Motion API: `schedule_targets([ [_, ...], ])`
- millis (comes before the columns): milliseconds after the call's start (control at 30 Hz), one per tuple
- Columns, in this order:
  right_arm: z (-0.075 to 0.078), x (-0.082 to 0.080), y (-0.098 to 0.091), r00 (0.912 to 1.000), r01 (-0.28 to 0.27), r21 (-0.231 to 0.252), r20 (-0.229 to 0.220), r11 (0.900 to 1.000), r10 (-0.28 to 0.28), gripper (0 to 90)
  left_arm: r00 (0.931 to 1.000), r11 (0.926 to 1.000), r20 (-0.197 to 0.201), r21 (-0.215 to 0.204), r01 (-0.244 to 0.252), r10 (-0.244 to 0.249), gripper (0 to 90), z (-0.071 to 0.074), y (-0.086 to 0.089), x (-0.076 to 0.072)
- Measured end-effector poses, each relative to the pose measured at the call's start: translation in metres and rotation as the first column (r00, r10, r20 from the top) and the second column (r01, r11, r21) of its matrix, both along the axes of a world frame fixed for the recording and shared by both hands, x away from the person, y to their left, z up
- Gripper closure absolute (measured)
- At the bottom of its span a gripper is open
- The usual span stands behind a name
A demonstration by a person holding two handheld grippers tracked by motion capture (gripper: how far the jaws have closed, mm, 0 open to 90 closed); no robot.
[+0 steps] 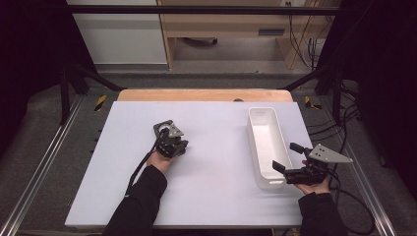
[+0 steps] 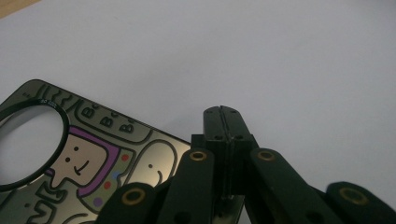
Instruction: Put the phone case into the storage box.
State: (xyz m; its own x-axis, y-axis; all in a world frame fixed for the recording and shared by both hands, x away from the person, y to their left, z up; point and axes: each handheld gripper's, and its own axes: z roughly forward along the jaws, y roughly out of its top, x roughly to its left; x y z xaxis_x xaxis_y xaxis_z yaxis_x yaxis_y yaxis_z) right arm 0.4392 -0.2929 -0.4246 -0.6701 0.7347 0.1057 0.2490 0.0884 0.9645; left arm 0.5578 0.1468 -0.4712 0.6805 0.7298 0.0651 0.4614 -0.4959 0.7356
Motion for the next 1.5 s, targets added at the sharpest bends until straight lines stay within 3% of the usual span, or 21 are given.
schedule_targets([
  [433, 0.0, 0.0, 0.0, 1.0, 0.0, -0.003, -0.003, 1.0, 0.0, 0.6, 0.9996, 0.9994, -0.023, 0.031, 0.017, -0.016, 89.0, 0.002, -0.003, 0.0],
  [1200, 0.0, 0.0, 0.0, 1.0, 0.001, -0.006, -0.006, 1.0, -0.001, 0.6, 0.9986, 0.989, -0.046, 0.144, 0.033, -0.027, 89.0, 0.009, 0.004, -0.009],
  [1500, -0.001, 0.001, 0.001, 0.9999, 0.001, -0.009, -0.011, 1.0, -0.001, 0.6, 0.9981, 0.9888, -0.055, 0.145, 0.035, -0.027, 89.0, 0.009, 0.014, -0.015],
])
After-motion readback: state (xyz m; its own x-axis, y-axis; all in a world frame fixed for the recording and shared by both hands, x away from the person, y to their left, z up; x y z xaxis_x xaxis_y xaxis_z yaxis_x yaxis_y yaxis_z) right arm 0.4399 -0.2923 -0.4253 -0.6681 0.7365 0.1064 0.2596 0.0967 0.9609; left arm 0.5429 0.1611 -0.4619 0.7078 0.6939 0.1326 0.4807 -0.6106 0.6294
